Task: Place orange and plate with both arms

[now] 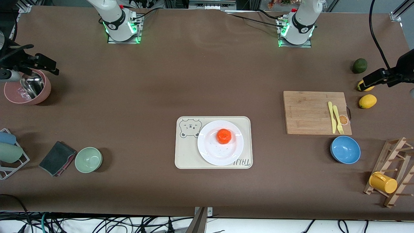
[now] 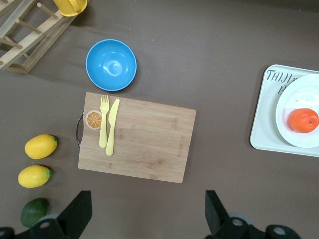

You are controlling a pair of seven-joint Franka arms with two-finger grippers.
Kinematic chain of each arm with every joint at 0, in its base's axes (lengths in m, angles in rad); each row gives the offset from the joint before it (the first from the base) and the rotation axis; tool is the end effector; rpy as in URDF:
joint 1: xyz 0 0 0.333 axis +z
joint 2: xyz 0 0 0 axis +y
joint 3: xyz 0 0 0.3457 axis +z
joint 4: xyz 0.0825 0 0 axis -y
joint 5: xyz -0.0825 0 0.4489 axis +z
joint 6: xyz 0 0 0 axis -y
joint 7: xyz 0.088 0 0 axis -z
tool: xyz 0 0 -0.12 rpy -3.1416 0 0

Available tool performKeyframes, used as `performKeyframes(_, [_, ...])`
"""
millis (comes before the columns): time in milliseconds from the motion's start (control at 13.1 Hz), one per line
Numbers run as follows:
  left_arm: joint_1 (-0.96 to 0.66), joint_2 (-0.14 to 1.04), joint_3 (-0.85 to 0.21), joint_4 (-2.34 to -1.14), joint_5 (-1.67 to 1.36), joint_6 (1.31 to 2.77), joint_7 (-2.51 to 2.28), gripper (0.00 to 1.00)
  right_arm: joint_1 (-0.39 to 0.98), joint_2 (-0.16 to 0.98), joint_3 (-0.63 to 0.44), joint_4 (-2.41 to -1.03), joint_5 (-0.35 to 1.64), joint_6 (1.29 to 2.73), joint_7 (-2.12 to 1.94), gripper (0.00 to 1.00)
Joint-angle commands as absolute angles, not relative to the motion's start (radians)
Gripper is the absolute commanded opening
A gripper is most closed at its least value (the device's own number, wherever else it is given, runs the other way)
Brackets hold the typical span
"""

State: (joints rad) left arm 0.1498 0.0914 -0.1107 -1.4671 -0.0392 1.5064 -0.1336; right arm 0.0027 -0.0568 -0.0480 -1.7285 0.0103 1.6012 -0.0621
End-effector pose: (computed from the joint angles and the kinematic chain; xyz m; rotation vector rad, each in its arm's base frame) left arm 0.6426 0.0235 0.6338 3.0823 0.2648 -0.0832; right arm 0.5964 -0.0265 0.5938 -3.1228 -0.0254 0.1090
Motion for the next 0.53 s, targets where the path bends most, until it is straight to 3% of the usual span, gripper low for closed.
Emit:
performKeyframes(0, [0.15, 0.071, -0.121, -1.494, -0.023, 1.526, -0.117, 1.0, -0.012, -0.035, -0.034, -1.695, 0.018, 1.595, -0.049, 1.0])
performKeyframes(457, [0.066, 0.058, -0.115, -1.5, -0.02, 1.595, -0.118, 1.0, -0.006, -0.015, -0.034, -1.669, 0.018, 1.589, -0.057, 1.0])
